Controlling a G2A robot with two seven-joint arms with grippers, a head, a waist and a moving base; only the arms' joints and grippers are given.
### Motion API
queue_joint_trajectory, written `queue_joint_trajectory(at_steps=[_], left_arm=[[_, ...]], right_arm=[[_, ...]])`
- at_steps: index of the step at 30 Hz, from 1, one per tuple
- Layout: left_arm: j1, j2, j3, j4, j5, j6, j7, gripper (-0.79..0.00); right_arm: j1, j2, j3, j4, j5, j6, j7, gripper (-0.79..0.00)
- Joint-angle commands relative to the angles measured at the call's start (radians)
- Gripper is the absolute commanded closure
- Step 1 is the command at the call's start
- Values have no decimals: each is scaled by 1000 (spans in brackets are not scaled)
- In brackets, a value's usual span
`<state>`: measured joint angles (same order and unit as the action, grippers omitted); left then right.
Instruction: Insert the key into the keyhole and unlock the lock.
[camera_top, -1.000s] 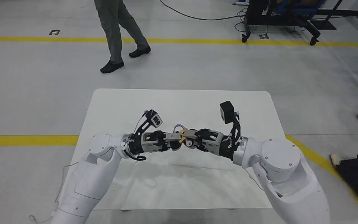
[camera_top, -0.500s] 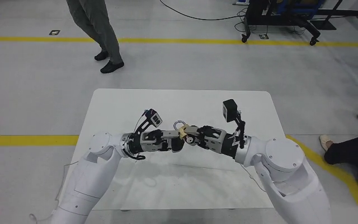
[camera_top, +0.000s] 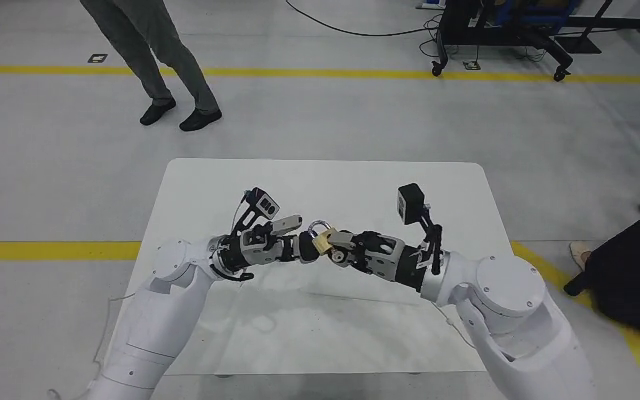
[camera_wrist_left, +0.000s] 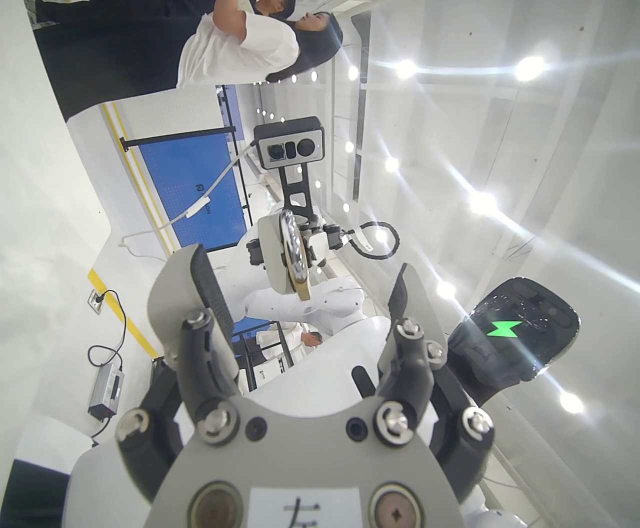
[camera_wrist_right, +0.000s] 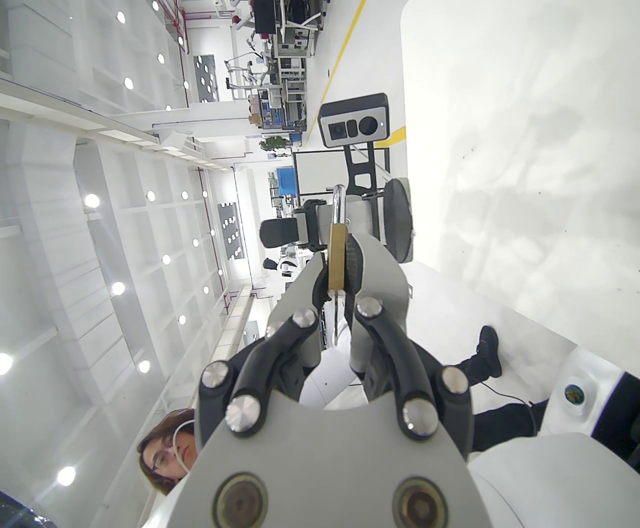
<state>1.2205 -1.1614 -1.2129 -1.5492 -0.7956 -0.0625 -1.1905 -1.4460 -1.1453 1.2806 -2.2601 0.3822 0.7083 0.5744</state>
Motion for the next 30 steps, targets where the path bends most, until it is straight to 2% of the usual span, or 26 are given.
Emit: queue_joint_trajectory(at_steps=[1,4,6,7,17,18,19,25,30], left_arm=[[2,0,5,-4,6,-1,5,-179],[6,0,9,-9,19,-5,13,-126],[8,0,9,-12,22,-8,19,-22],[10,1,8,-13,22,-9,20,-6],[27,5,-2,-36,41,-12,42,0],[31,5,-3,-36,41,-9,50,0],[34,5,-5,-36,36,-3,63,0],[43,2,-15,-9,-38,73,169,0],[36,-4,-15,27,-123,117,203,0]], right_arm=[[0,0,-9,0,2,-2,-3,0],[0,1,-20,-1,2,1,-9,0],[0,3,-23,-6,1,3,-12,0],[-1,3,-22,-8,1,4,-14,0],[-8,11,-31,-34,-16,13,-20,0],[-8,12,-34,-34,-17,15,-22,-268],[-6,12,-37,-35,-18,20,-26,-785],[-5,11,-37,-36,-11,22,-45,-785],[-5,11,-37,-36,-11,22,-45,-785]])
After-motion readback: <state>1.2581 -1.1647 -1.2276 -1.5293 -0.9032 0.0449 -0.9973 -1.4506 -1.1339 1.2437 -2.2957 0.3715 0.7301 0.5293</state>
